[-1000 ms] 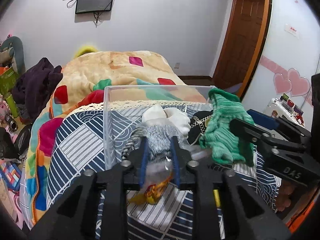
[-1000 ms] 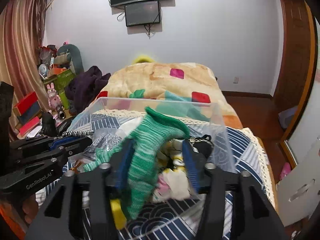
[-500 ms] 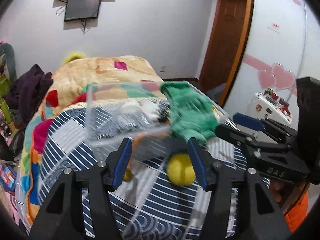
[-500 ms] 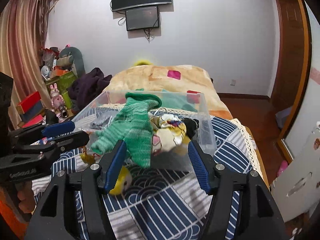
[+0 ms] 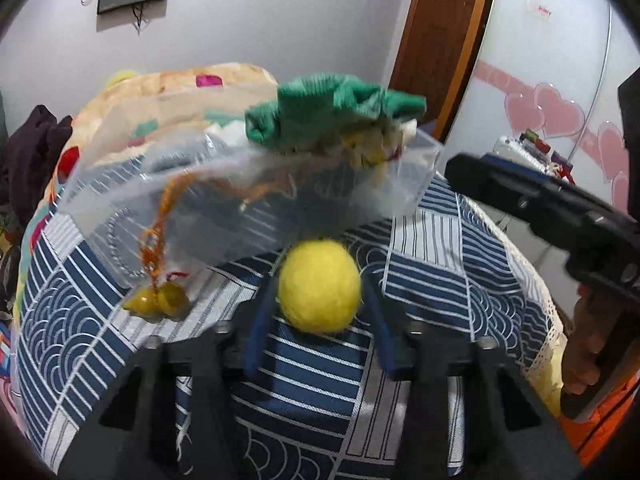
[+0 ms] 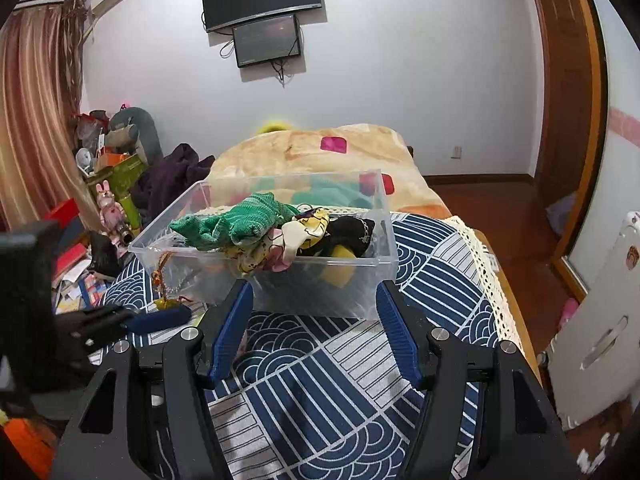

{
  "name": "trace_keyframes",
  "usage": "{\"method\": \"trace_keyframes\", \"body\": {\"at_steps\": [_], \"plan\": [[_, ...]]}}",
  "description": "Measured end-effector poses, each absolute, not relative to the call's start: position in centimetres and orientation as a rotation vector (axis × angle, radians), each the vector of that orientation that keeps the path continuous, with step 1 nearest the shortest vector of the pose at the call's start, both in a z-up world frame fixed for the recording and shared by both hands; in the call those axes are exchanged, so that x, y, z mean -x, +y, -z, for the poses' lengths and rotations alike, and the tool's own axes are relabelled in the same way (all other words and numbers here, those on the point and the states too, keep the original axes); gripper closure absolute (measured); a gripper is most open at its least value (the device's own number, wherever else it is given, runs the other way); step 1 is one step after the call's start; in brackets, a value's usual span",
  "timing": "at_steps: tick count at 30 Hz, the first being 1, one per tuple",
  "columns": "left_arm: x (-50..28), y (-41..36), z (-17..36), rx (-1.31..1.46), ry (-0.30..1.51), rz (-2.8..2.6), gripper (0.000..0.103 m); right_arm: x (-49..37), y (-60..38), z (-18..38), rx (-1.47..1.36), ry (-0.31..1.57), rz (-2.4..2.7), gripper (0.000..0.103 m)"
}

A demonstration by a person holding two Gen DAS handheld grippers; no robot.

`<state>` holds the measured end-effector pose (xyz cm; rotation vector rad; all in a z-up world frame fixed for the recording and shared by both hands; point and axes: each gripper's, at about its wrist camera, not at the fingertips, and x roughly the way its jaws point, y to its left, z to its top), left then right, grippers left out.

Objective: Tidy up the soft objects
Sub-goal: 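Grasp the yellow felt ball with the left tool and drop it into the box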

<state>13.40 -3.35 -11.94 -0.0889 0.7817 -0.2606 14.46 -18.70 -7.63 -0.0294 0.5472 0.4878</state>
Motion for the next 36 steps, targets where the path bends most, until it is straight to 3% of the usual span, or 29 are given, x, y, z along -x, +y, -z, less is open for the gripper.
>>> {"method": "trace_keyframes", "body": {"at_steps": [22, 36], "plan": [[-13.5, 0.4, 4.3, 0.183, 0.582, 0.236, 0.068, -13.6, -18.0, 7.6, 0.043, 0.525, -0.501, 0.042], [-17.7, 0.1, 6.6, 0.152, 0.669, 0.161, 0.068, -13.5, -18.1, 7.5, 0.041, 0.518, -0.500, 0.042]]}}
